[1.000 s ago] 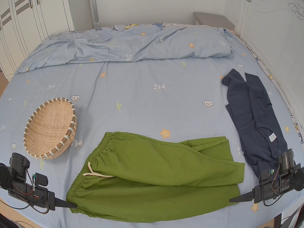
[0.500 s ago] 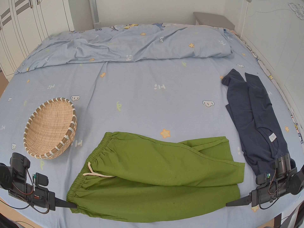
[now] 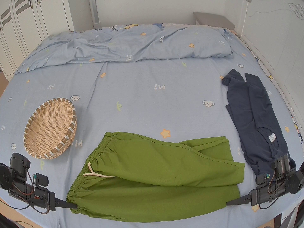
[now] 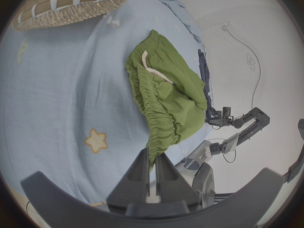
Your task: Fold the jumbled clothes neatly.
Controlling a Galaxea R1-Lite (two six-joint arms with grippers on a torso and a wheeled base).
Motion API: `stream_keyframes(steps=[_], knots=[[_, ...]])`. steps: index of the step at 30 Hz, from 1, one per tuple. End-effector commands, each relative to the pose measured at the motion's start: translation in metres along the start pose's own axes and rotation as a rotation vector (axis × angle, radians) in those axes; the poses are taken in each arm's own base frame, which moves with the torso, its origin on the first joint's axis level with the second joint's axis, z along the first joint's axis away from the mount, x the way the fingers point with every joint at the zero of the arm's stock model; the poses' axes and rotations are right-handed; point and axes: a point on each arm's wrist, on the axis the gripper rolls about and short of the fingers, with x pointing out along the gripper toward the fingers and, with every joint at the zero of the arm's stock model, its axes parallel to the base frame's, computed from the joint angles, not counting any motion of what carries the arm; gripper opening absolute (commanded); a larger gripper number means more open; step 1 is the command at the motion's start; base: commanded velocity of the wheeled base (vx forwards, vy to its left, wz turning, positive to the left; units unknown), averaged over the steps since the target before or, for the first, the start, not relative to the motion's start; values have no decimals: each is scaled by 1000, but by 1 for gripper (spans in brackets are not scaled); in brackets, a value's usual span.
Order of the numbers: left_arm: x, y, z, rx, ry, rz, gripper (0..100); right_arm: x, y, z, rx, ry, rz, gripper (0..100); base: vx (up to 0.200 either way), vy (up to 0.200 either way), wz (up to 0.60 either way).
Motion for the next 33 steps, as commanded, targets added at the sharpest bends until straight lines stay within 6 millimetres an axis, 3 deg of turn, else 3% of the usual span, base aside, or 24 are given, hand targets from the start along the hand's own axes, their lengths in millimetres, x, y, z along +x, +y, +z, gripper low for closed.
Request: stream_keyframes(steps=[1,26,27,33], knots=[[0,0,0,0,-1,0,0,-1,-2,3,3,-16,-8,100,0,0,0],[0,0,1,1,-2,0,0,6,-3,4,-1,16,4,100,0,0,0],[0,0,1,1,-2,0,0,6,-3,4,0,15,3,0,0,0,0],[0,0,0,0,-1,0,0,6,-4,4,2,13,2,0,0,0,0]])
